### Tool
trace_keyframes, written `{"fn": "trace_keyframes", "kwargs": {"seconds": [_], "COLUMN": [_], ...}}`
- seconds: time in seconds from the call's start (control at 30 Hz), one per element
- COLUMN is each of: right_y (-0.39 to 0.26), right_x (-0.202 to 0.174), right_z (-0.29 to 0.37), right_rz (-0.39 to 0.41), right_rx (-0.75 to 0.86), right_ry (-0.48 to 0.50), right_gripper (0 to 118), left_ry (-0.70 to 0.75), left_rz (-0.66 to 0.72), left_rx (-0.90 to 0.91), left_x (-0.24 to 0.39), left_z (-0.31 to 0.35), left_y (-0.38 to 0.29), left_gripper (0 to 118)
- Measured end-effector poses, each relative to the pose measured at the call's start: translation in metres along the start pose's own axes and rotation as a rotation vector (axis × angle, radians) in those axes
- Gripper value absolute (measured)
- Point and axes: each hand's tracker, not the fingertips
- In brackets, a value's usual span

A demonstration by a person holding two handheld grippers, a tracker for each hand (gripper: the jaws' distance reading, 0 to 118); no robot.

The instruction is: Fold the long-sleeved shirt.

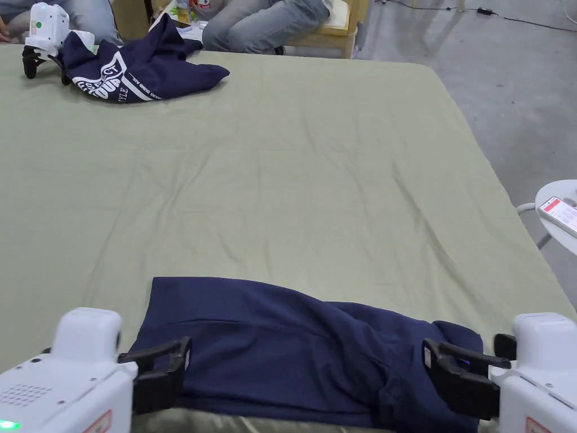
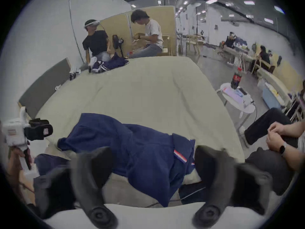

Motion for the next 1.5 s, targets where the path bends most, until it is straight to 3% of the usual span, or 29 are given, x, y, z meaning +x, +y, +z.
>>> {"fn": "trace_keyframes", "kwargs": {"seconds": [0.03,0.13,0.2,0.37,0.47,0.63,0.67,0.7,0.77,0.8,0.93,1.17,1.5], "right_y": [-0.002,-0.017,-0.024,-0.028,-0.025,-0.024,-0.019,-0.020,-0.022,-0.019,-0.014,-0.010,-0.005], "right_x": [-0.004,-0.016,-0.017,-0.018,-0.013,-0.013,-0.013,-0.013,-0.014,-0.016,-0.020,-0.020,-0.024], "right_z": [-0.005,-0.030,-0.038,-0.044,-0.044,-0.047,-0.043,-0.046,-0.050,-0.048,-0.048,-0.052,-0.053], "right_rz": [0.005,0.038,0.017,0.024,0.011,0.011,0.012,0.016,0.020,0.019,0.020,0.029,0.035], "right_rx": [0.003,-0.072,-0.094,-0.110,-0.120,-0.143,-0.146,-0.153,-0.160,-0.163,-0.172,-0.181,-0.184], "right_ry": [0.007,-0.033,0.019,0.016,0.030,0.045,0.048,0.052,0.060,0.067,0.082,0.104,0.122], "right_gripper": [0,0,0,0,0,0,0,0,0,0,0,0,0], "left_ry": [-0.005,0.056,-0.020,-0.032,-0.097,0.003,0.006,0.004,-0.024,-0.033,-0.124,-0.130,-0.399], "left_rz": [-0.014,-0.054,0.011,0.038,0.151,0.171,0.190,0.228,0.298,0.324,0.403,0.363,0.484], "left_rx": [-0.013,-0.024,-0.071,-0.078,-0.090,-0.104,-0.123,-0.155,-0.187,-0.235,-0.325,-0.340,-0.342], "left_x": [0.005,0.020,0.016,0.010,-0.008,-0.056,-0.067,-0.077,-0.095,-0.102,-0.112,-0.109,-0.131], "left_z": [-0.007,-0.023,-0.031,-0.039,-0.044,-0.064,-0.071,-0.079,-0.094,-0.102,-0.123,-0.141,-0.167], "left_y": [-0.003,-0.015,-0.020,-0.025,-0.023,-0.013,-0.012,-0.008,-0.010,-0.011,-0.021,-0.023,-0.005], "left_gripper": [0,0,0,0,0,0,9,31,92,101,100,103,106]}}
